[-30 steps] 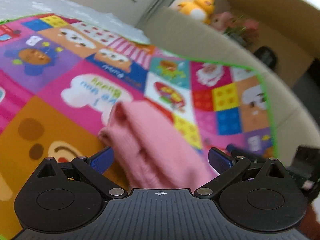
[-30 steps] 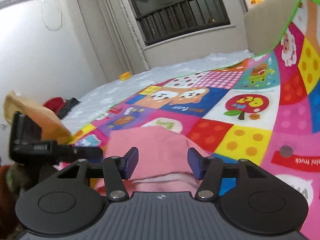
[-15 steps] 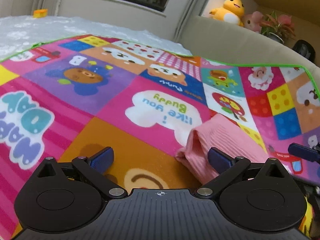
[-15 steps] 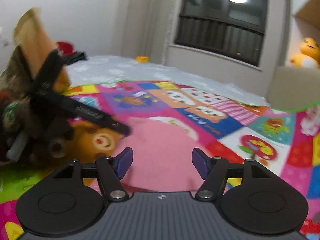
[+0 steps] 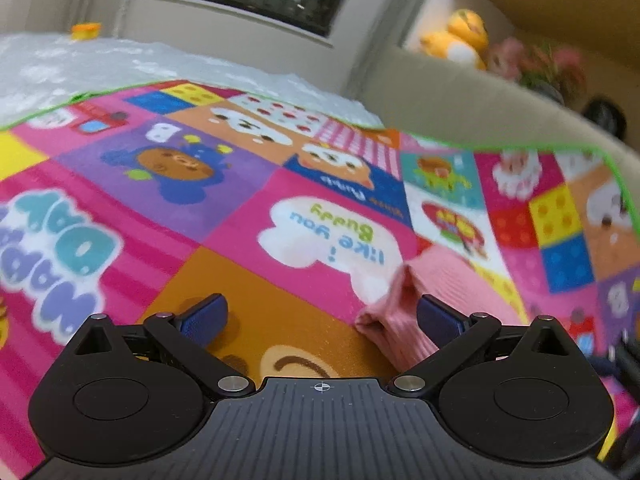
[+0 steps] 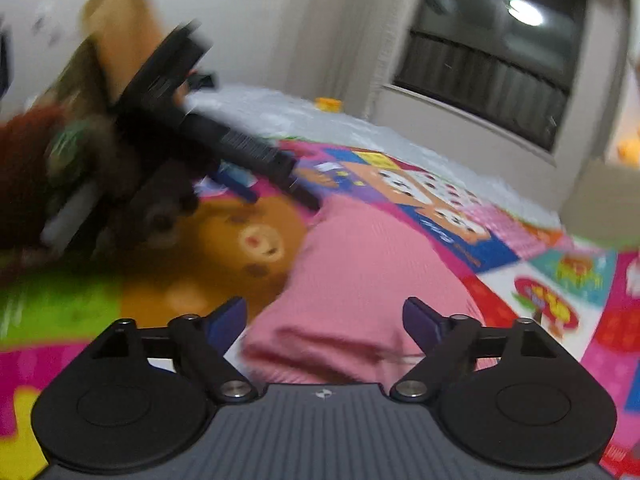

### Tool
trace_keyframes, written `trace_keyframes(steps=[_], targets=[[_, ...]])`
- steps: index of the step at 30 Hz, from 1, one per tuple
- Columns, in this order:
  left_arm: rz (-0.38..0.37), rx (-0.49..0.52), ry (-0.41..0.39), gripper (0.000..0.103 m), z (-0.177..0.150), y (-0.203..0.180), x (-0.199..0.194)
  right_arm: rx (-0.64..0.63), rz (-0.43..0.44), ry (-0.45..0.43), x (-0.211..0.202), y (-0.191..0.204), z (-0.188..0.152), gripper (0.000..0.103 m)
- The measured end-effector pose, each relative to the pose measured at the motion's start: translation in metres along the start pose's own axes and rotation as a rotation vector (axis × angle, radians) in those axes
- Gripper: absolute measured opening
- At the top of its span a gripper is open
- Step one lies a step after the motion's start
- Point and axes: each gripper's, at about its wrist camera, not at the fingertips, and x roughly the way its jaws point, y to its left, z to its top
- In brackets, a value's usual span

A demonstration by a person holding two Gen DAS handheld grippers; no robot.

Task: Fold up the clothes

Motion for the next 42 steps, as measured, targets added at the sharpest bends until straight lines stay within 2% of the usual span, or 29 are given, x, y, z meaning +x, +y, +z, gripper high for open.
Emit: trace_keyframes(steps=[2, 4, 6, 8, 12, 14, 17, 20, 22, 26, 29, 31, 32, 33, 35, 38, 40, 42], targets=[[-0.009, -0.106, -0.037, 0.103, -0.007, 0.016, -0.008, -0.107, -0.043, 0.026, 0.011, 0.017, -0.006, 0.087], [-0.037, -0.162, -0.050, 0.103, -0.016, 0.029, -0.014, -0.168, -0.100, 0.054, 0.025, 0.024, -0.012, 0.081], [-0.066, -0.217, -0.063, 0.103, -0.025, 0.042, -0.020, -0.076, -0.095, 0.047, 0.023, 0.009, -0.008, 0.055], [-0.094, -0.239, -0.078, 0.103, -0.032, 0.049, -0.025, 0.068, -0.076, 0.020, 0.014, -0.015, 0.003, 0.039], [-0.110, -0.237, -0.090, 0.103, -0.034, 0.052, -0.024, 0.063, -0.184, -0.063, 0.004, -0.032, 0.024, 0.026], [-0.115, -0.227, -0.094, 0.103, -0.035, 0.050, -0.026, 0.046, -0.197, -0.075, 0.011, -0.033, 0.032, 0.026], [-0.133, -0.238, -0.094, 0.103, -0.035, 0.053, -0.029, -0.070, -0.183, -0.020, 0.032, -0.015, 0.029, 0.026], [-0.145, -0.244, -0.085, 0.103, -0.031, 0.054, -0.035, -0.163, -0.120, 0.072, 0.052, 0.008, 0.004, 0.026], [-0.178, -0.244, -0.082, 0.103, -0.027, 0.051, -0.040, -0.182, -0.110, 0.082, 0.051, 0.016, -0.010, 0.027], [-0.302, -0.194, -0.097, 0.103, -0.005, 0.016, -0.042, -0.182, -0.088, 0.078, 0.047, 0.021, -0.012, 0.028], [-0.461, -0.108, -0.108, 0.103, 0.015, -0.032, -0.035, -0.164, -0.073, 0.070, 0.050, 0.019, -0.008, 0.030], [-0.571, -0.097, -0.068, 0.103, 0.020, -0.057, -0.021, -0.146, -0.061, 0.061, 0.049, 0.015, -0.008, 0.030], [-0.594, -0.099, -0.033, 0.103, 0.022, -0.067, -0.008, -0.129, -0.052, 0.054, 0.044, 0.011, -0.009, 0.030], [-0.576, -0.092, -0.004, 0.103, 0.023, -0.072, 0.006, -0.110, -0.043, 0.047, 0.038, 0.006, -0.009, 0.030], [-0.474, -0.056, 0.053, 0.103, 0.018, -0.075, 0.034, -0.047, -0.017, 0.038, 0.024, -0.007, -0.009, 0.036], [-0.385, -0.054, 0.084, 0.103, 0.005, -0.060, 0.051, 0.068, 0.017, -0.001, -0.002, -0.034, -0.008, 0.063], [-0.351, -0.080, 0.091, 0.103, -0.004, -0.046, 0.056, 0.144, 0.016, -0.040, -0.012, -0.053, -0.005, 0.075], [-0.338, -0.118, 0.111, 0.103, -0.009, -0.033, 0.060, 0.229, 0.008, -0.066, -0.009, -0.071, -0.001, 0.076]])
